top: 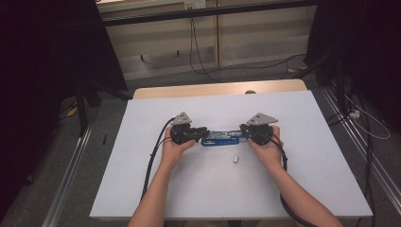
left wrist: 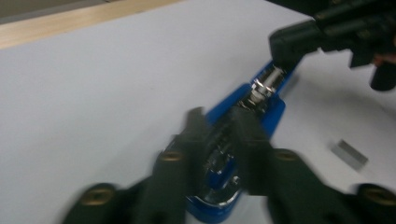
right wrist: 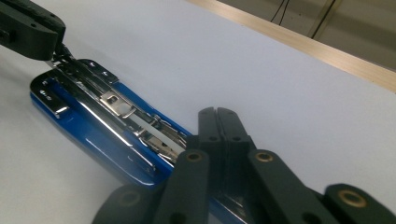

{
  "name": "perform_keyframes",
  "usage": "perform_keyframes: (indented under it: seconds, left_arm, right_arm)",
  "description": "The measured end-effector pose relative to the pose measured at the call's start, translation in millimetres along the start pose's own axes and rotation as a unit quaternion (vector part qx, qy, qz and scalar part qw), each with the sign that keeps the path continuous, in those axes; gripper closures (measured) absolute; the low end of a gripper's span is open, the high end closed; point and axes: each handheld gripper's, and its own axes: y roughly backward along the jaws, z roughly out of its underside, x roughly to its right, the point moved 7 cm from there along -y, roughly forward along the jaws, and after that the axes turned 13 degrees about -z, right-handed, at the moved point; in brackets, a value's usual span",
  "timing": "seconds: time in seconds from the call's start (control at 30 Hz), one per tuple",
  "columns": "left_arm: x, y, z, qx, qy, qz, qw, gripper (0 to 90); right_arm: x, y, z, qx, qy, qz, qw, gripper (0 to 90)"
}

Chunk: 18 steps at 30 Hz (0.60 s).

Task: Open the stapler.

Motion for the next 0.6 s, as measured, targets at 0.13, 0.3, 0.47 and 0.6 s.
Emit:
perform_keyframes:
  seconds: [0.13,0.3,0.47,0.6]
  left_arm:
    - [0.2,9.3,-11.7,0.020,0.015,-0.008,0.9996,58.1]
    - [-4.1,15.2,-11.8,0.006,0.028,-0.023,0.9993,37.9]
    - [-3.2,18.9,-10.9,-0.005,0.038,-0.036,0.9986,22.0]
    - [-1.5,22.4,-10.2,-0.004,0.033,-0.042,0.9986,16.3]
  right_arm:
    - [-5.6,7.8,0.6,0.007,0.008,-0.007,0.9999,68.8]
    - [-14.4,15.9,2.6,0.009,0.013,-0.022,0.9996,52.7]
    - [-31.5,24.1,7.4,0.003,0.020,-0.047,0.9987,35.3]
    - [-45.8,29.5,15.2,0.002,0.010,-0.066,0.9978,24.8]
